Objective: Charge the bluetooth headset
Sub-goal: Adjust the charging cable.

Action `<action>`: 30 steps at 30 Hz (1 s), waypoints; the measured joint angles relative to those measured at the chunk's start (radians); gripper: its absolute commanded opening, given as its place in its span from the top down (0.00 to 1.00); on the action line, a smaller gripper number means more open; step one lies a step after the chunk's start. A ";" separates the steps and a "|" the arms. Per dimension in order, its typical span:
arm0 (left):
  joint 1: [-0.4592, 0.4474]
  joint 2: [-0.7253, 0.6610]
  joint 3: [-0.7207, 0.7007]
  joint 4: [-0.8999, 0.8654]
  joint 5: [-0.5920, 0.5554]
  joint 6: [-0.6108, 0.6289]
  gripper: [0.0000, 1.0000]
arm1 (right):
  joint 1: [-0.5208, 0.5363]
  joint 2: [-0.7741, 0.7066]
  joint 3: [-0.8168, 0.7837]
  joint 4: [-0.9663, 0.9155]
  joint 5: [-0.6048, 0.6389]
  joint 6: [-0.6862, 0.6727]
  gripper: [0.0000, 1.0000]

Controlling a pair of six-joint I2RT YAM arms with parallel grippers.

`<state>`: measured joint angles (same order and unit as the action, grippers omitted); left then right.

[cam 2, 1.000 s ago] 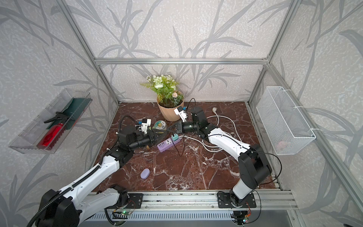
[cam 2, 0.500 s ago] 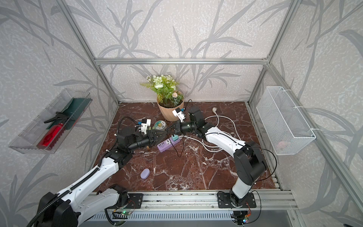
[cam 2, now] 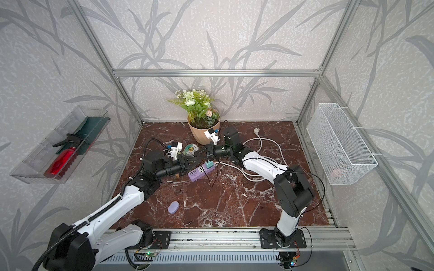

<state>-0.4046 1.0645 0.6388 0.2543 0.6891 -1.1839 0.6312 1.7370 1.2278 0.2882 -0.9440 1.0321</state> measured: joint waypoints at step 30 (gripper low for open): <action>-0.006 0.119 0.146 -0.066 -0.127 0.000 1.00 | 0.208 -0.319 0.080 -0.719 0.732 -0.776 0.42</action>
<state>-0.4103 1.1835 0.7849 0.1886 0.5621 -1.1843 0.8391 1.4185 1.3083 -0.4309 -0.2119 0.2558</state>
